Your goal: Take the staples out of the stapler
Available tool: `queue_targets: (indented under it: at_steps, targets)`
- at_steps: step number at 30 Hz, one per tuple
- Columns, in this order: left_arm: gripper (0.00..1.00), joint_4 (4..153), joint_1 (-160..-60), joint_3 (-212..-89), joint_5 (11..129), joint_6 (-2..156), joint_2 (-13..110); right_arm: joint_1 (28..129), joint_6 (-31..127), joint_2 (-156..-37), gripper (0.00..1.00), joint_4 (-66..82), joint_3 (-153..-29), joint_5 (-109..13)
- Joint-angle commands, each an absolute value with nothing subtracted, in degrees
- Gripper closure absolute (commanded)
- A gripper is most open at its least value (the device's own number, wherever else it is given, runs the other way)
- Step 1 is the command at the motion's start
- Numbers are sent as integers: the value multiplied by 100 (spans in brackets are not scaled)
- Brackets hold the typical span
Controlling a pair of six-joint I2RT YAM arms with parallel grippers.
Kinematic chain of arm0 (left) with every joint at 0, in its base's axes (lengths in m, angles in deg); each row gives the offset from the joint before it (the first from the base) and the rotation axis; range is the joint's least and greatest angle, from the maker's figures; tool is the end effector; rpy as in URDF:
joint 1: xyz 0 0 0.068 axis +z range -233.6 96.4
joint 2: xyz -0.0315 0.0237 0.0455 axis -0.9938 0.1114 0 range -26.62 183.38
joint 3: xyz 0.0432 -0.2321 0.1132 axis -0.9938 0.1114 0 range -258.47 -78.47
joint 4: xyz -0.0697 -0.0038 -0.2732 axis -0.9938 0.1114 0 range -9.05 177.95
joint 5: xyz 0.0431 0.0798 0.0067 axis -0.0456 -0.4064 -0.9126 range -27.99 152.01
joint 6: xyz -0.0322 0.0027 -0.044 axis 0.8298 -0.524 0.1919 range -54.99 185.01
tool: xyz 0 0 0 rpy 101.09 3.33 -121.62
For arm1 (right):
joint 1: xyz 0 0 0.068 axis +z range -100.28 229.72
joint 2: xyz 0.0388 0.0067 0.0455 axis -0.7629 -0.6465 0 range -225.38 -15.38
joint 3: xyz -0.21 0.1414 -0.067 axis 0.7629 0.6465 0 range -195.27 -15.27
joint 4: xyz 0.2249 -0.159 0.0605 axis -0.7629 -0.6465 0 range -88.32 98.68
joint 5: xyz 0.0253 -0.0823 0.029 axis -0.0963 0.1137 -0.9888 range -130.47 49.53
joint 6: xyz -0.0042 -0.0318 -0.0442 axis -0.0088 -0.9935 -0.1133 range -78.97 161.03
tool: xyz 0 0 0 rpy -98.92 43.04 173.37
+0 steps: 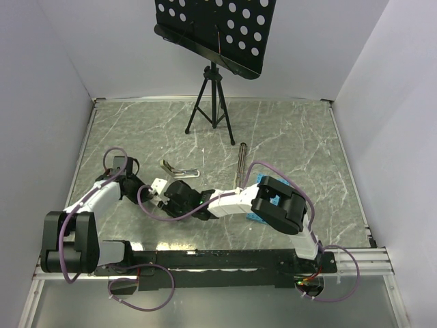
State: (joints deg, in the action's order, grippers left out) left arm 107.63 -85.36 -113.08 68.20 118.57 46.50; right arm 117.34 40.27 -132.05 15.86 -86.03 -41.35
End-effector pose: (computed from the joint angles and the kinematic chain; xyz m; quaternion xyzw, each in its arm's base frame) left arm 0.2389 -0.0112 0.1359 -0.4155 0.8824 -0.1463 0.1656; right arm 0.1702 0.4148 0.1202 -0.5093 0.7439 0.2441 0.3572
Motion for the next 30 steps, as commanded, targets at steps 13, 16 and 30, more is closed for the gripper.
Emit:
queue_targets:
  at_steps: [13, 16, 30]
  targets:
    - [99, 10811, -8721, -11072, 6930, 12223, 4800, 11722, 4225, -12991, 61, 1730, -8400, -3537]
    - [99, 10784, -8729, -11055, 7045, 12249, 4791, 11740, 4348, -12833, 56, 1712, -8234, -3520]
    - [47, 11488, -8729, -11872, 6218, 11854, 4572, 11705, 4727, -11540, 41, 2468, -6695, -3186]
